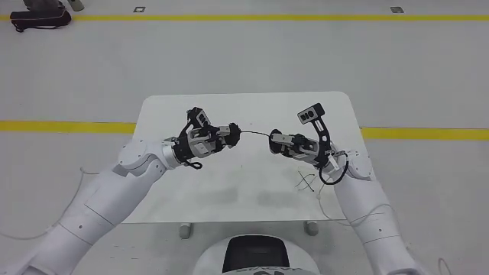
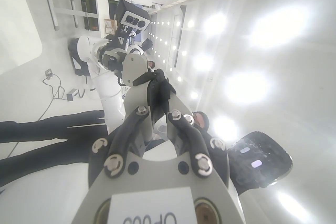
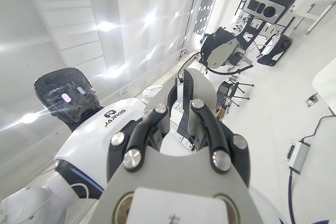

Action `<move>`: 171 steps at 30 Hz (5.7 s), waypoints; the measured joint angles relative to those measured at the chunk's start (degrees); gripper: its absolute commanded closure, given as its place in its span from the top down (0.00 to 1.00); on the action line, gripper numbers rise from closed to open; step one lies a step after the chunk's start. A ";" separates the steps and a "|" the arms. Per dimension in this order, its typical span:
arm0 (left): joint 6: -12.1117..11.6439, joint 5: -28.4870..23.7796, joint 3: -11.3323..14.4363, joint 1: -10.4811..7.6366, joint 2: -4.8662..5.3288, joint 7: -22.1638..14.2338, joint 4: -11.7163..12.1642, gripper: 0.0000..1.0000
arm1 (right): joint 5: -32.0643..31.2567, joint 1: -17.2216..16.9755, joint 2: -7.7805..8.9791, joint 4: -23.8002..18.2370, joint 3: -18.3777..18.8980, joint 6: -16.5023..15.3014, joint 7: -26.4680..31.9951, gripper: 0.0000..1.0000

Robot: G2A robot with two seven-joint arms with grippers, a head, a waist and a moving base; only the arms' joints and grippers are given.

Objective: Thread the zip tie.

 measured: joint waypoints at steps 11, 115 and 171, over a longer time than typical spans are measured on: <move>0.66 1.25 -1.02 0.71 -0.51 -0.39 0.11 0.00 | -0.69 -0.02 -0.34 0.34 0.34 0.00 0.00 0.00; 5.54 10.32 -0.64 -2.29 -4.89 -4.80 1.01 1.00 | 5.07 0.37 4.34 -1.98 -5.76 4.15 -1.43 0.00; 7.78 18.79 -2.92 0.07 -5.07 -3.85 -0.86 0.25 | -4.58 3.36 6.96 3.24 -9.08 5.19 -3.78 0.00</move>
